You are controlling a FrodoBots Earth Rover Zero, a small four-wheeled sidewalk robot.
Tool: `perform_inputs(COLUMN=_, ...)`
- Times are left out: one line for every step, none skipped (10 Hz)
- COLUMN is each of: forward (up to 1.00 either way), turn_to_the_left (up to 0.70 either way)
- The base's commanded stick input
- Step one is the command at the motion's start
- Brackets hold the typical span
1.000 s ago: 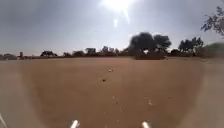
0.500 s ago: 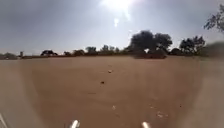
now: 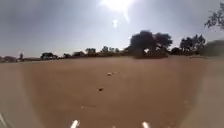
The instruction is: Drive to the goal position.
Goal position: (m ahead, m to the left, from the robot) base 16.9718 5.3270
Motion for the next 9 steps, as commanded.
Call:
perform_inputs(forward=0.7, turn_to_the_left=0.35)
perform_inputs(forward=0.7, turn_to_the_left=0.35)
perform_inputs(forward=0.7, turn_to_the_left=0.35)
perform_inputs(forward=0.7, turn_to_the_left=0.31)
perform_inputs(forward=0.7, turn_to_the_left=0.15)
perform_inputs(forward=0.7, turn_to_the_left=0.0)
perform_inputs(forward=0.7, turn_to_the_left=0.0)
perform_inputs(forward=0.7, turn_to_the_left=0.0)
perform_inputs(forward=0.7, turn_to_the_left=0.0)
